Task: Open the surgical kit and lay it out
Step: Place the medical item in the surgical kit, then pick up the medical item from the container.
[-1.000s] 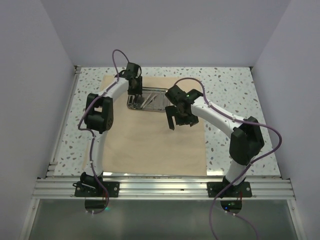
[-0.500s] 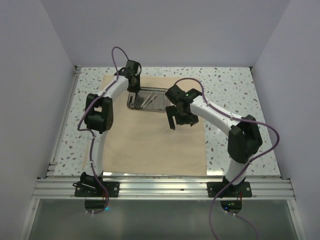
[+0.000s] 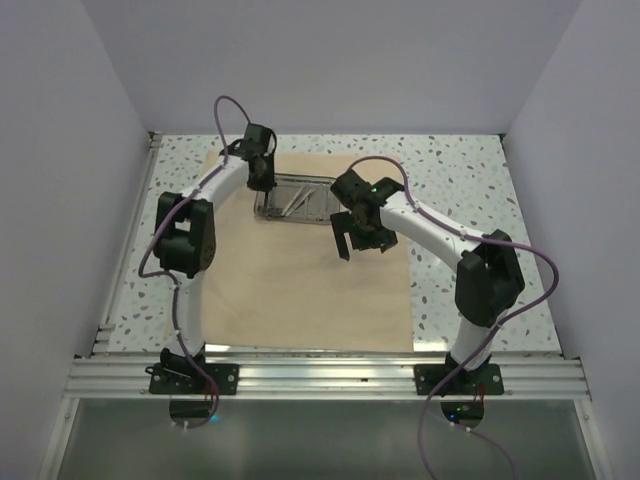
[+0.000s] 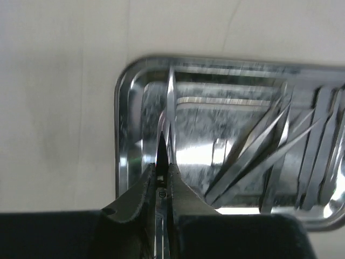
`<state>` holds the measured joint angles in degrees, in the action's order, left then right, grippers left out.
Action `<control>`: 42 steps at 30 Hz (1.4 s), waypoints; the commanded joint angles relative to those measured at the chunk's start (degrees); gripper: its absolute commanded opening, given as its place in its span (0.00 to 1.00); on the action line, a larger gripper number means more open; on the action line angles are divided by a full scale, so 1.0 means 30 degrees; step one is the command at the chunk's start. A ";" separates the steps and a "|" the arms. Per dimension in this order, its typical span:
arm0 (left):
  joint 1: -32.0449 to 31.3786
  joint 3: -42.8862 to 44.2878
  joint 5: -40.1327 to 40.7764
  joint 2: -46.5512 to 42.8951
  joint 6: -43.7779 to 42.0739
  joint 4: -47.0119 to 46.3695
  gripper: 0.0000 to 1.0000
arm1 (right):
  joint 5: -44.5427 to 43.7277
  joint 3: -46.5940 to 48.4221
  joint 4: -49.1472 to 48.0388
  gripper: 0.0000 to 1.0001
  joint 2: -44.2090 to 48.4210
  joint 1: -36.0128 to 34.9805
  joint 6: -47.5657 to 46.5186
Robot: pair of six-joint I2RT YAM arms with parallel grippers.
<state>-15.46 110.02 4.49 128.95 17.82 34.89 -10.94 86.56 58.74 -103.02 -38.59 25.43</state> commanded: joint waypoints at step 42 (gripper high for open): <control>-0.1701 0.0088 -0.1115 -0.0483 -0.1605 -0.0735 0.52 | 0.0981 0.1761 -0.0977 0.98 0.0355 0.1583 -0.0361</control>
<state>-20.67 103.13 2.79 122.37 15.92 31.55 -6.68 92.53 55.88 -105.95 -34.48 23.75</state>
